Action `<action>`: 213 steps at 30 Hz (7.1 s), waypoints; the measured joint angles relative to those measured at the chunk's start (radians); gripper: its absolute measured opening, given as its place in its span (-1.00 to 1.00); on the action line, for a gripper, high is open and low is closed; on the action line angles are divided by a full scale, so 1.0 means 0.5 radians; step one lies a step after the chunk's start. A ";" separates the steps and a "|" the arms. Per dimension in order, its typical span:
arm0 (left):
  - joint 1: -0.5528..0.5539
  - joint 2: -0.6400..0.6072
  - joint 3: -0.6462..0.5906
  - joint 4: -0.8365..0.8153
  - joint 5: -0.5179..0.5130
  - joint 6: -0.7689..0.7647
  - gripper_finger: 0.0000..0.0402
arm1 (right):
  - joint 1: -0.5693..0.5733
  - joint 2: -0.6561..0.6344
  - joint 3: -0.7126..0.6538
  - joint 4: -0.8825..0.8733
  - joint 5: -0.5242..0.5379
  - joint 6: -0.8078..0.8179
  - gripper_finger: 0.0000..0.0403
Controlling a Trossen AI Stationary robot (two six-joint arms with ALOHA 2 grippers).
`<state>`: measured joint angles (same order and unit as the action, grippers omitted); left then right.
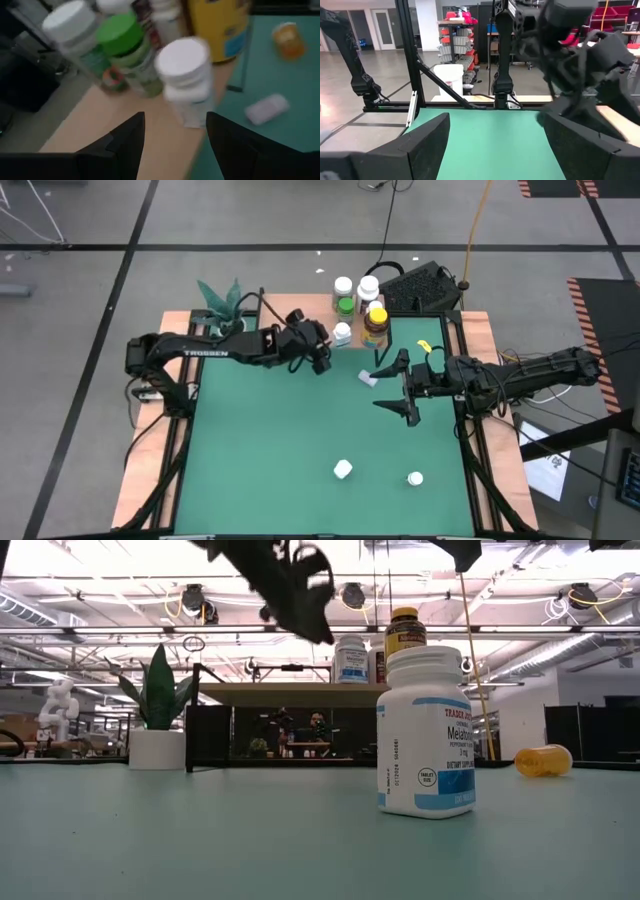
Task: Pick and place medicine bottles onto shelf by color
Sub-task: Put the white blue medicine bottle on the top of the shelf, then put the white blue medicine bottle on the shelf
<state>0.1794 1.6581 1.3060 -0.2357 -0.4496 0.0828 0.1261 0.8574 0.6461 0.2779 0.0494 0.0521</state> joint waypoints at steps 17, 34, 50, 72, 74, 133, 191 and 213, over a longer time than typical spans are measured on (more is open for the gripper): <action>0.194 0.005 -0.402 0.643 0.379 -0.028 0.06 | 0.000 0.000 0.001 0.003 0.002 -0.003 0.56; 0.235 0.076 -0.401 0.878 0.382 -0.020 0.06 | 0.000 0.000 0.001 0.005 0.003 -0.002 0.56; 0.207 -0.099 -0.398 0.617 0.374 0.032 0.06 | 0.000 0.000 0.001 -0.042 0.003 0.008 0.56; 0.084 0.119 -0.398 0.881 0.382 0.181 0.06 | 0.000 0.001 0.001 0.009 0.003 0.008 0.56; 0.102 0.120 -0.398 0.924 0.381 0.159 0.06 | 0.000 0.001 0.001 0.009 0.003 0.008 0.56; 0.175 0.119 -0.400 1.143 1.276 0.446 0.06 | 0.000 0.001 0.001 0.077 0.003 0.015 0.56; -0.394 0.051 -0.398 0.551 1.279 -0.345 0.06 | 0.012 0.001 0.001 -0.130 -0.249 -0.036 0.56; -1.486 0.774 0.056 1.230 -0.514 -0.639 0.06 | 0.250 0.002 0.001 0.018 -0.252 0.202 0.56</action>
<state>-0.5634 2.0451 1.3343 0.3795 -0.7063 -0.2368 0.2512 0.8581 0.6464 0.2870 -0.0765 0.1532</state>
